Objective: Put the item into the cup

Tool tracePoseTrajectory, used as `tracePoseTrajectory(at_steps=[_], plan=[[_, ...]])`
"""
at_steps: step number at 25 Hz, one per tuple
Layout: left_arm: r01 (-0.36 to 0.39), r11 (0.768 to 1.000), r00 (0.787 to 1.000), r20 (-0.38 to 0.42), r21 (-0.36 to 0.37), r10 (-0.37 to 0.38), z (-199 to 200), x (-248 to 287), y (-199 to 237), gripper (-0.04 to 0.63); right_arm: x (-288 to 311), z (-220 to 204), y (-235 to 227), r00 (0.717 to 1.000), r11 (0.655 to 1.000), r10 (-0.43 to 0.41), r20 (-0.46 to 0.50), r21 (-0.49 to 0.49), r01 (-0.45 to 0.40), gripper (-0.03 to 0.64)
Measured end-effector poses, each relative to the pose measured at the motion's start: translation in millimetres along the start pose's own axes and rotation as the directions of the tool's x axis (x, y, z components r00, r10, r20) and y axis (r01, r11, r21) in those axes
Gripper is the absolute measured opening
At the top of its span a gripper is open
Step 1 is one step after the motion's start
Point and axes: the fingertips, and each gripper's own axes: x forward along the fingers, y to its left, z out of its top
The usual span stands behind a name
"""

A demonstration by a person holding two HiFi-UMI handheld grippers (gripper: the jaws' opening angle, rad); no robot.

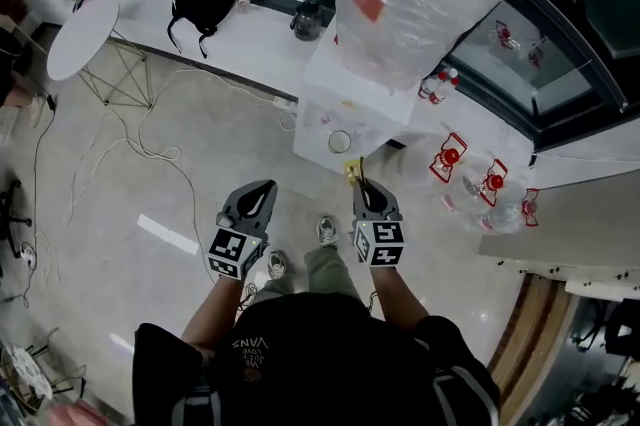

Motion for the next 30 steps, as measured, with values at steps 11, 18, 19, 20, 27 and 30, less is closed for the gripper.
tracePoseTrajectory(at_steps=[11,18,19,20,27,30], plan=[[-0.02,0.999,1.0,-0.009,-0.028,0.02,-26,63,11,0.019,79,-36,-43,0.995,0.998,0.024,-0.097,-0.06,-0.03,0.057],[-0.038,0.999,0.999,-0.015,-0.013,0.038,-42,98,35,0.02,140,-63,-60,0.988,0.991,0.03,-0.152,-0.124,-0.049,0.057],[-0.043,0.999,0.999,-0.012,-0.018,0.042,-44,101,37,0.018,149,-69,-61,0.986,0.99,0.032,-0.165,-0.132,-0.054,0.057],[-0.048,0.999,0.999,-0.009,-0.026,0.048,-45,104,40,0.02,157,-77,-62,0.984,0.989,0.035,-0.177,-0.137,-0.06,0.057],[-0.091,0.992,0.996,0.002,-0.086,0.092,-64,113,53,0.02,202,-109,-70,0.973,0.987,0.021,-0.229,-0.151,-0.057,0.057],[-0.103,0.99,0.995,-0.006,-0.094,0.103,-77,116,59,0.018,224,-118,-76,0.975,0.988,-0.004,-0.223,-0.153,-0.031,0.057]])
